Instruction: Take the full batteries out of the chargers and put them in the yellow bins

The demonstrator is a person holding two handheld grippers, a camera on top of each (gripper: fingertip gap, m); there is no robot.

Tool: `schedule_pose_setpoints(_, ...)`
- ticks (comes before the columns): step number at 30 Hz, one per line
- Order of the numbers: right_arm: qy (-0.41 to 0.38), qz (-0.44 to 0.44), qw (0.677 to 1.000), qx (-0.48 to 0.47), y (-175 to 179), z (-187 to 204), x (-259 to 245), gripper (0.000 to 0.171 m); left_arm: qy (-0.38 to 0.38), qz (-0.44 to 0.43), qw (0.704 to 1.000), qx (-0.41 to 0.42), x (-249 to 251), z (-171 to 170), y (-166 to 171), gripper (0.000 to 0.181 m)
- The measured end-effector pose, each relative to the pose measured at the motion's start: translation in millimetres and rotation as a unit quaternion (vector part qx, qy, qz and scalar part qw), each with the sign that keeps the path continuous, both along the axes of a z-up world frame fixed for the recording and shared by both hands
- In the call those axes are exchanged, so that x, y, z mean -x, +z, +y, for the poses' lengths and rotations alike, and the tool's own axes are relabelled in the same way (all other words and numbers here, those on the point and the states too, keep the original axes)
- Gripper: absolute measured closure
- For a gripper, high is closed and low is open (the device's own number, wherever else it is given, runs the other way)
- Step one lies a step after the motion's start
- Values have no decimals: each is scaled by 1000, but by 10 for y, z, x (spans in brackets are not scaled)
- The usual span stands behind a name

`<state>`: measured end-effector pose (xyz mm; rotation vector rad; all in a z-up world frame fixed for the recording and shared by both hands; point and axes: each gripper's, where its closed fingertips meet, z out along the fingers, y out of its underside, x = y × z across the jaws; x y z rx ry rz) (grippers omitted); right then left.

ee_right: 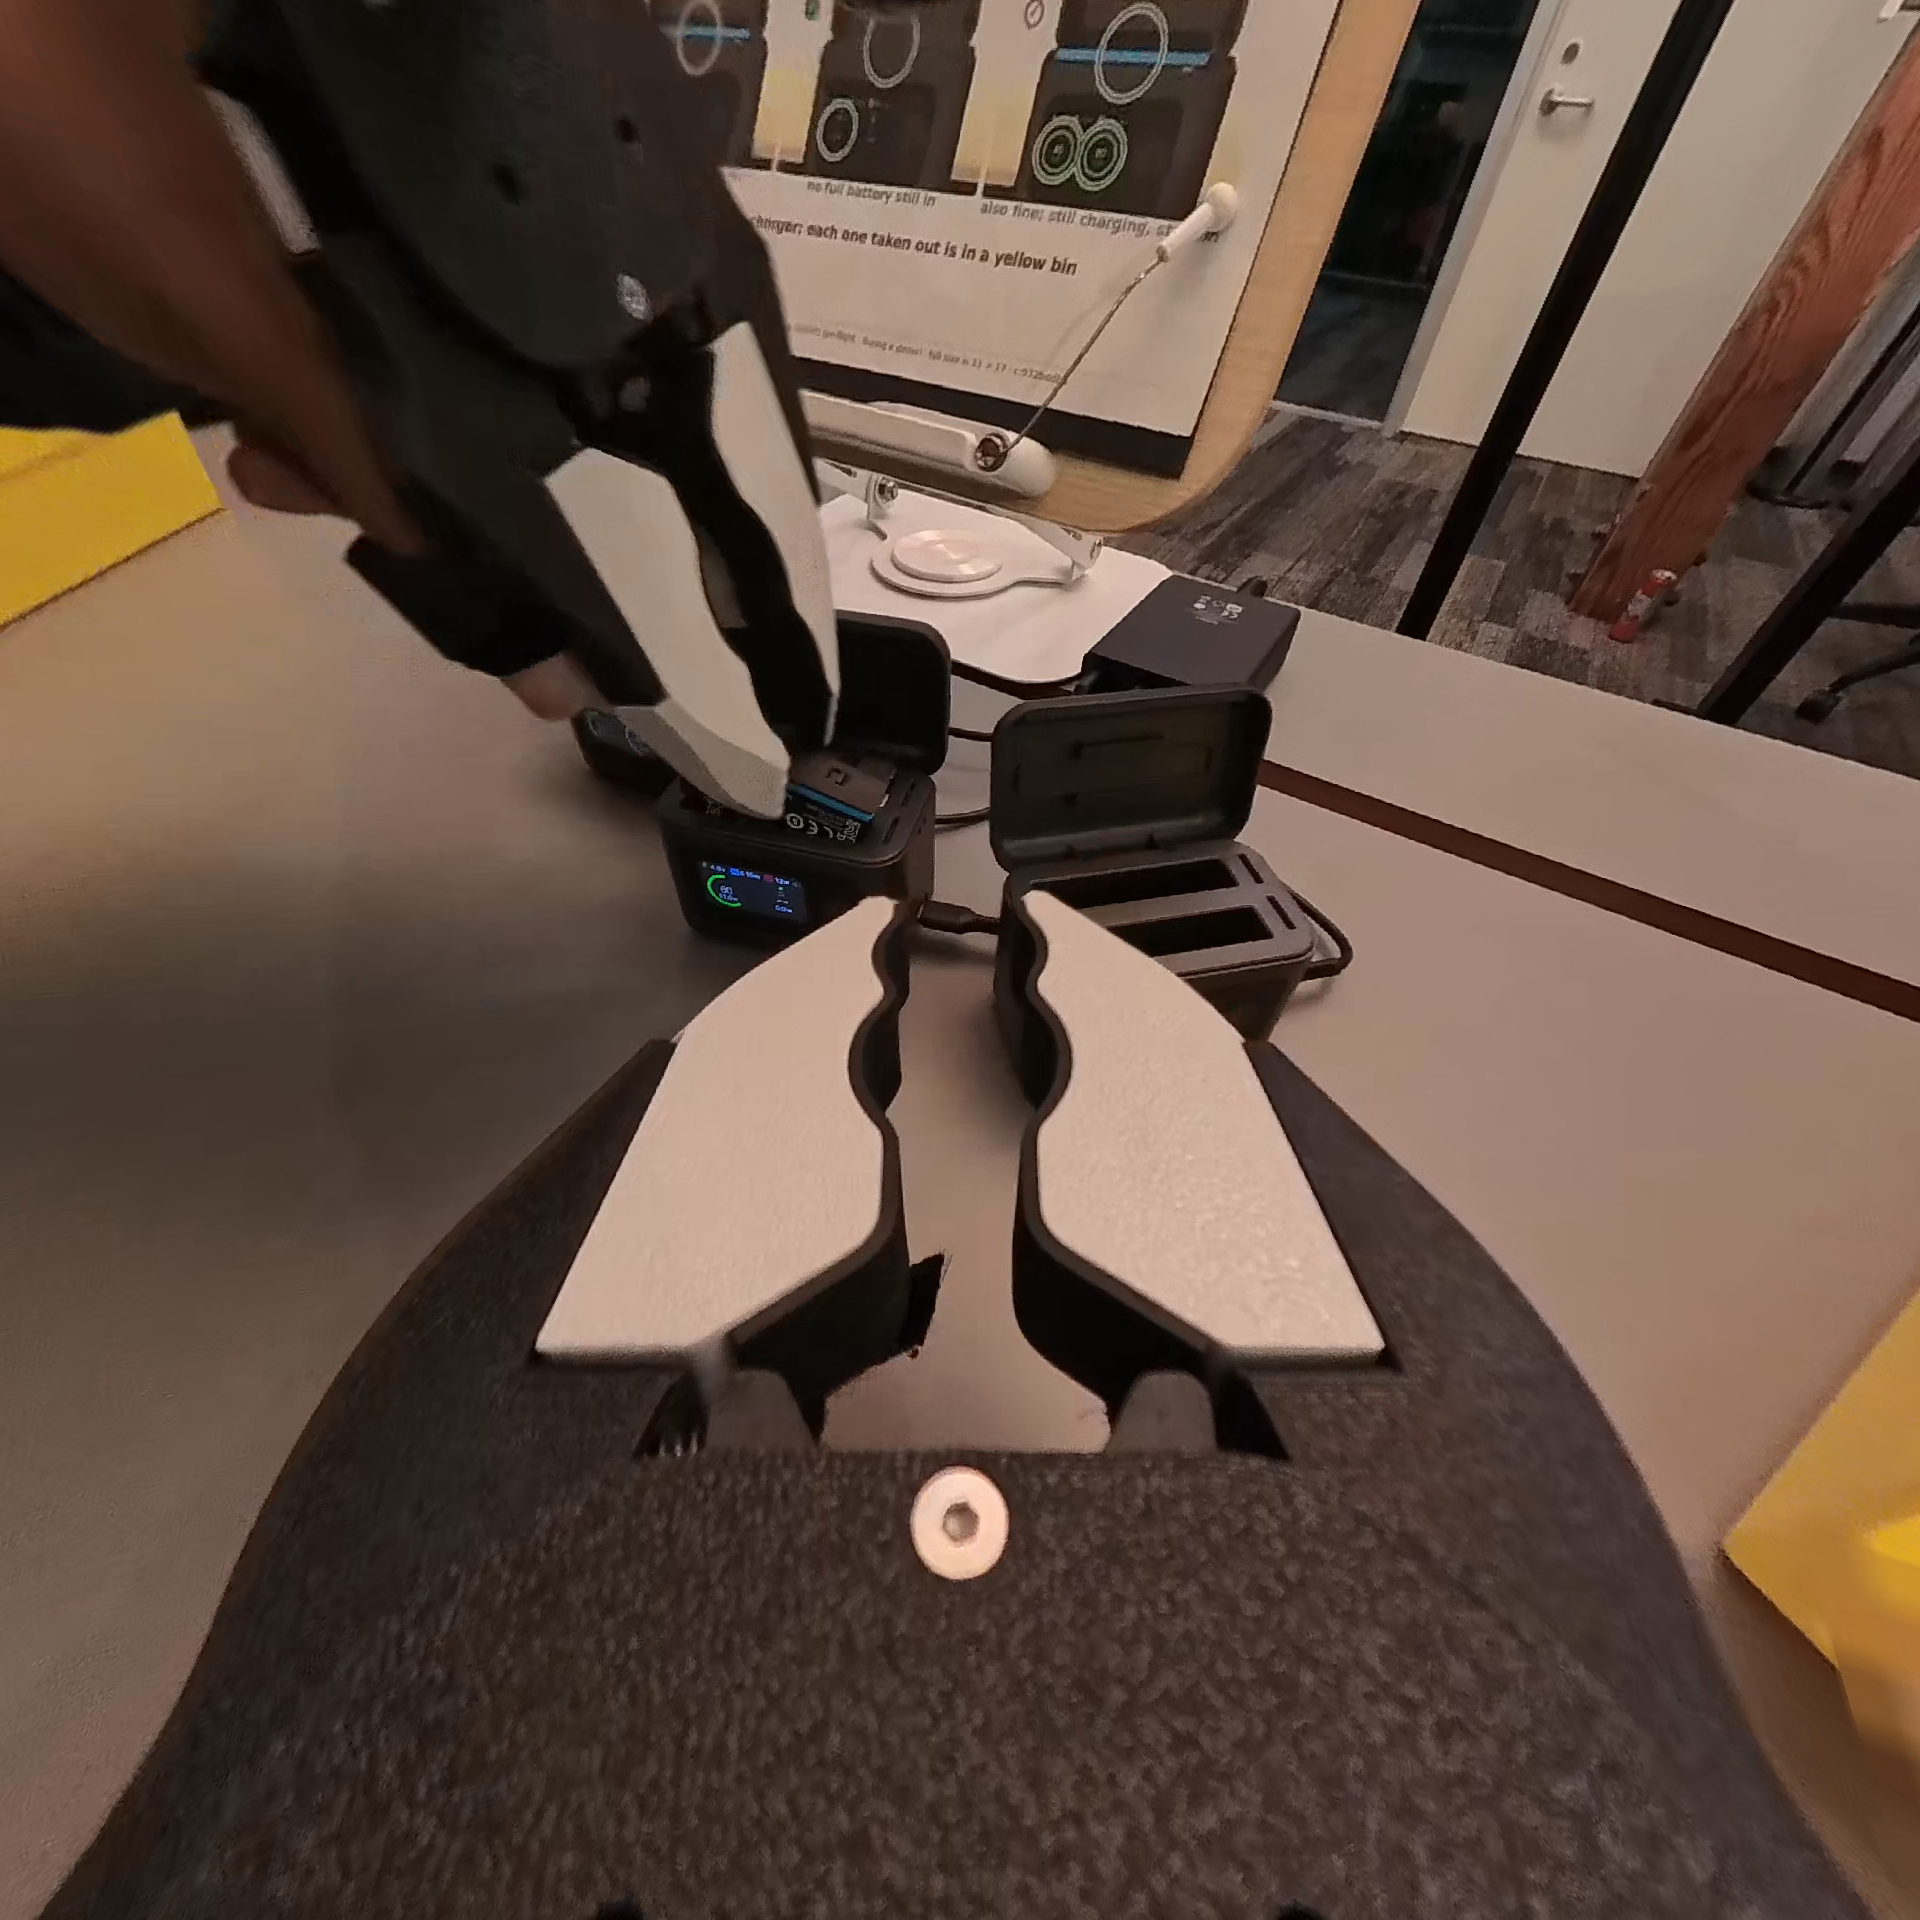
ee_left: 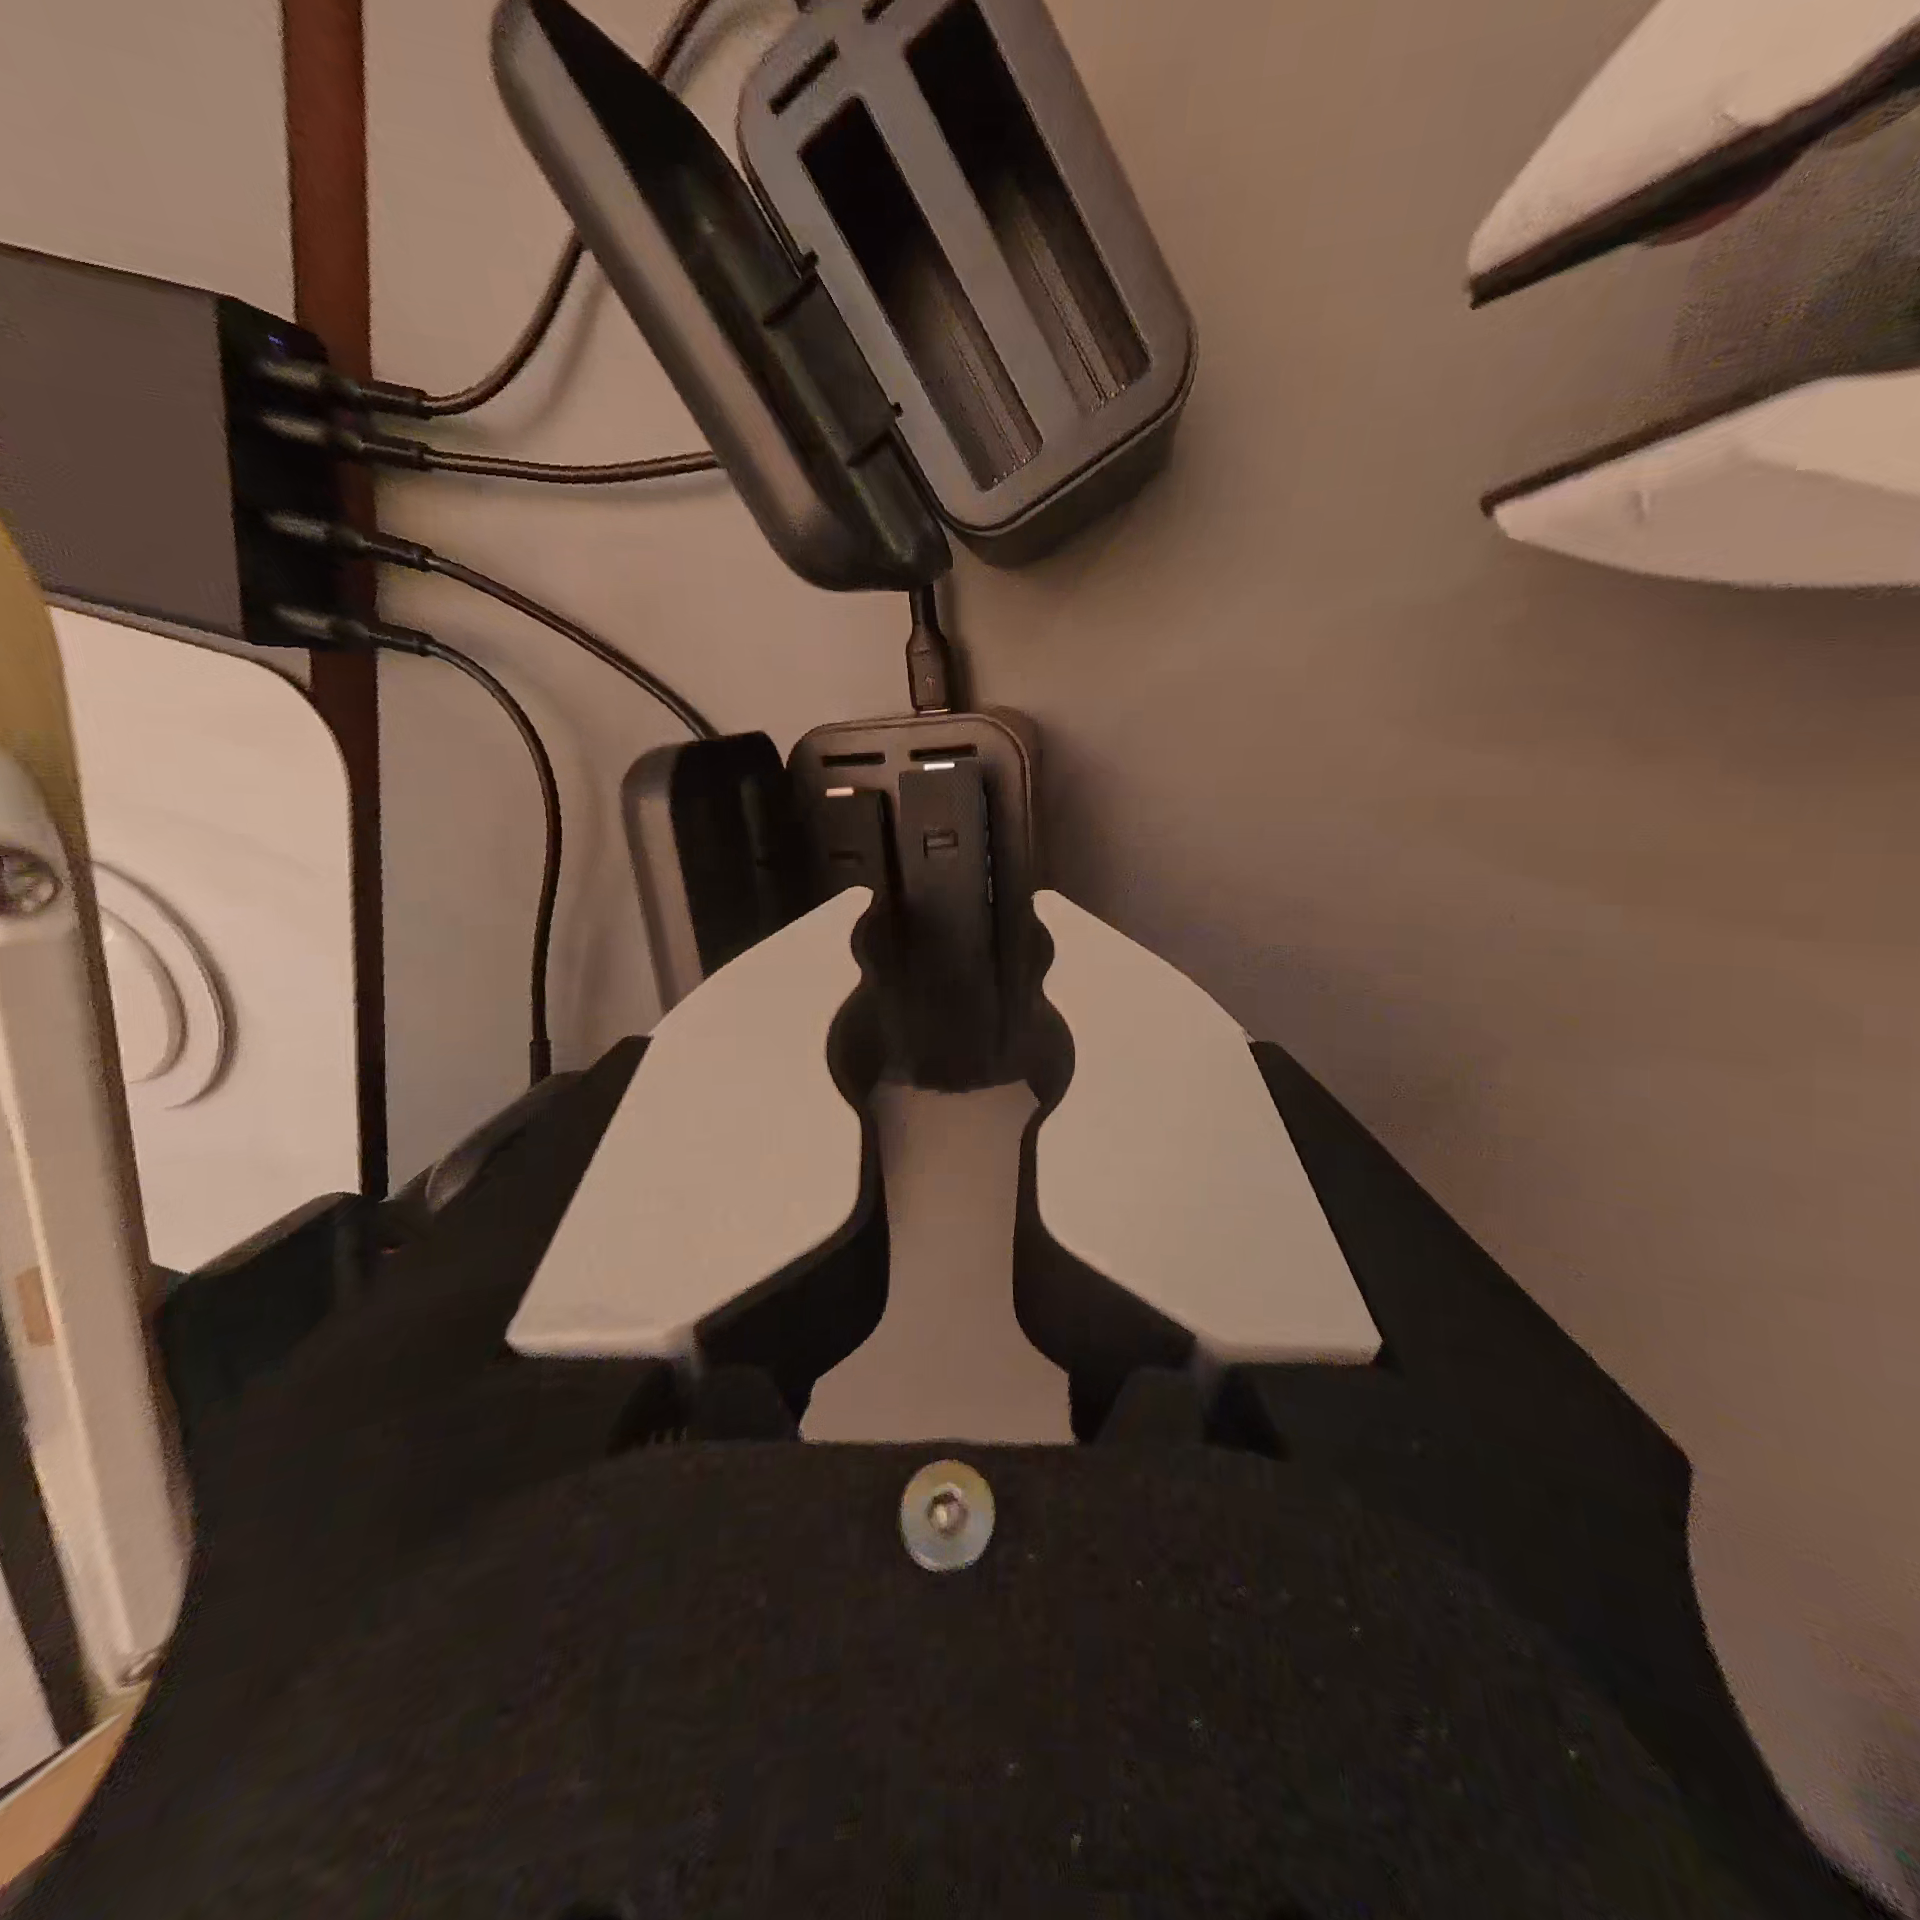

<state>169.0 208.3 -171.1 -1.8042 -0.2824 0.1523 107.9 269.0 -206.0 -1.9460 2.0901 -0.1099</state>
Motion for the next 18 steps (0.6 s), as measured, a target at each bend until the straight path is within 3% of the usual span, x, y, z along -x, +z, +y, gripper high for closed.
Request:
schedule_pose_setpoints(5, 8, 0, 1000, 4, -4, -2, 25, 154, -12, 67, 998, -3, -45, 24, -95, 165)
schedule_pose_setpoints(9, 12, 1, 1000, 7, -6, -6, 35, 154, -20, 73, 997, -5, -49, 36, -89, 166)
schedule_pose_setpoints(18, 13, 2, 1000, 6, 17, -12, 43, 154, -1, -101, 993, 53, -133, 45, 48, 166)
